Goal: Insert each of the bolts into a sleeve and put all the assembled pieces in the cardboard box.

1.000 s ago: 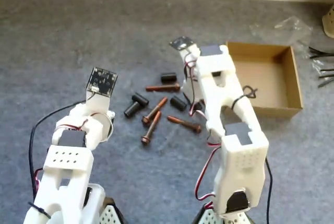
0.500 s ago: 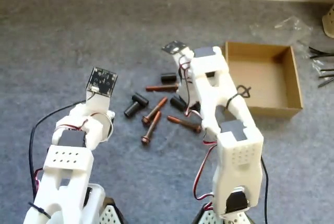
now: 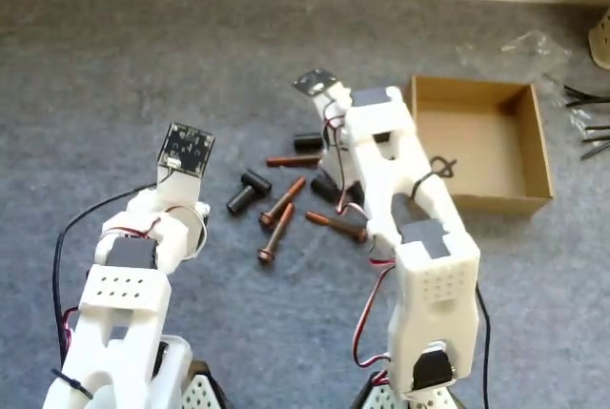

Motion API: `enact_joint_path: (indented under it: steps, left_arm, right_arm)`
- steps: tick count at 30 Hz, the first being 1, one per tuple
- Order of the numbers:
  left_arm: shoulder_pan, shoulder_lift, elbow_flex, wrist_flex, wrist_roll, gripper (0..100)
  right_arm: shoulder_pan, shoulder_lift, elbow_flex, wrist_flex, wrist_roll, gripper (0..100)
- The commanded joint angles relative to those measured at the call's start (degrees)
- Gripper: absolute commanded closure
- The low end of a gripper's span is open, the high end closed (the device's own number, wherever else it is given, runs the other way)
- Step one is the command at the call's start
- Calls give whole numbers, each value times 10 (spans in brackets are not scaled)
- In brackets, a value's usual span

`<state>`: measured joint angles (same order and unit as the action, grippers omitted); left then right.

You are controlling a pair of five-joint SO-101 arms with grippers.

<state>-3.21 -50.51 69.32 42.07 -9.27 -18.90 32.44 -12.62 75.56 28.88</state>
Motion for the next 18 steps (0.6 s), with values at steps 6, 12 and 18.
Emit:
enact_joint_path:
  steps: [6,12,18]
  left_arm:
    - [-5,1,-1,-11,4,989]
    - [-5,1,-1,-11,4,989]
    - [-5,1,-1,-11,4,989]
  right_arm:
    - [4,-25,7,24,10,825]
    - [12,-24,7,14,10,851]
    - [12,-23,7,15,10,916]
